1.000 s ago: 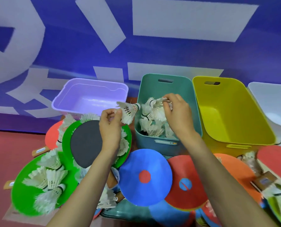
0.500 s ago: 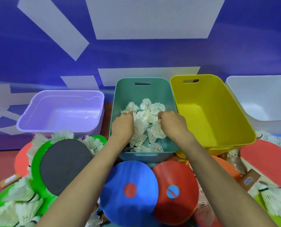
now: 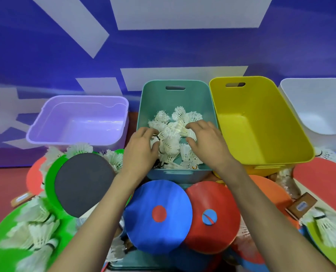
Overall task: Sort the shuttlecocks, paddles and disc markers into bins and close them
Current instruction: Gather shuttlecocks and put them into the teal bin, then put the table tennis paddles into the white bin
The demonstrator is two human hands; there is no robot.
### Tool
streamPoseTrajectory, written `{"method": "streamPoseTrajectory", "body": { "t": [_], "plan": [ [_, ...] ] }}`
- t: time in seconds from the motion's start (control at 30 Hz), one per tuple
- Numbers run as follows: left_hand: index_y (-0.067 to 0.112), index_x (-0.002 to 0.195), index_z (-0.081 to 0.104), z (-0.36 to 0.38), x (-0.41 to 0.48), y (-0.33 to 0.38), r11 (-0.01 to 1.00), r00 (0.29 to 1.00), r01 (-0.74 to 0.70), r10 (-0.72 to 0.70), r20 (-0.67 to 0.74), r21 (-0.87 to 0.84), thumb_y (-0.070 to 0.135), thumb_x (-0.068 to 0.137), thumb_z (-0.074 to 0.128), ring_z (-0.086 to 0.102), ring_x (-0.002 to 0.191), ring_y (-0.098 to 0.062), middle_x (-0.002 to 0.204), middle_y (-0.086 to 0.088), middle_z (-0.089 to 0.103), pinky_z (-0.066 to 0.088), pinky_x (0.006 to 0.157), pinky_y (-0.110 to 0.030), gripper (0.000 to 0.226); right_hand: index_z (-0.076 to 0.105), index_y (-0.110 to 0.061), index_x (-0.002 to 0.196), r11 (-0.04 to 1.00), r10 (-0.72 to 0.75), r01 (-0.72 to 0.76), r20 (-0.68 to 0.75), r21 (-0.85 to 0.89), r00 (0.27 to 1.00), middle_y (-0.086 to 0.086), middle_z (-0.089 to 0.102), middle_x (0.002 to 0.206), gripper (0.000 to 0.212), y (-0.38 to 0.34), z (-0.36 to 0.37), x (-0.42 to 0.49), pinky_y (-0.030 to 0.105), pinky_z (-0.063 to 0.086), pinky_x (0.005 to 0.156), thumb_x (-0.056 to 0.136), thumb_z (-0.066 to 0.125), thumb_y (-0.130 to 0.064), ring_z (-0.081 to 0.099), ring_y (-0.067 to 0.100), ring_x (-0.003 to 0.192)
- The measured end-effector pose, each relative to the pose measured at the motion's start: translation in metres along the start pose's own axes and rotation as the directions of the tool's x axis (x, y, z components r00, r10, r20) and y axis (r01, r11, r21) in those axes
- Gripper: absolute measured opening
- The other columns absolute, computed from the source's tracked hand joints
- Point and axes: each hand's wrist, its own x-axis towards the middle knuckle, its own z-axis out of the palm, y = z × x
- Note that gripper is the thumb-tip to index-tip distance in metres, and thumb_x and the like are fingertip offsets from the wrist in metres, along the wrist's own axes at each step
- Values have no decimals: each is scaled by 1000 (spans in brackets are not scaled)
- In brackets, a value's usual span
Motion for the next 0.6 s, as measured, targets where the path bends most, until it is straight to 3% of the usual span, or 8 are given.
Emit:
{"method": "streamPoseTrajectory", "body": {
  "t": [0.17,0.37,0.5,0.6],
  "plan": [
    [16,108,62,-15,-52,-15,994,991,-35,22,-129,-100,12,86,60,52,104,-18,112,2,57,35,85,-20,23,59,-13,119,976,-129,148,-127,158,983,6,61,114,31,-27,2,-23,38,41,96,89,58,-18,51,27,110],
    [17,105,62,-26,-114,-54,984,961,111,-143,-237,-142,17,83,55,55,98,-20,103,2,52,37,82,-20,23,63,-10,111,891,-302,380,-301,247,904,4,64,106,27,-88,20,-50,28,39,92,86,53,-16,52,20,100],
    [13,97,56,-27,-148,-79,957,931,275,-290,-223,-96,5,79,64,54,91,-26,96,-1,47,37,76,-27,21,63,-9,110,854,-373,432,-239,289,897,6,64,101,26,-120,45,-65,33,43,86,85,58,-10,57,26,94],
    [9,89,46,-22,-167,-96,909,889,415,-416,-193,-49,15,84,65,51,84,-34,89,-11,48,38,68,-40,20,58,-11,119,865,-379,380,-69,326,923,5,61,110,32,-136,68,-73,33,44,86,87,57,-10,55,26,100]
  ]
}}
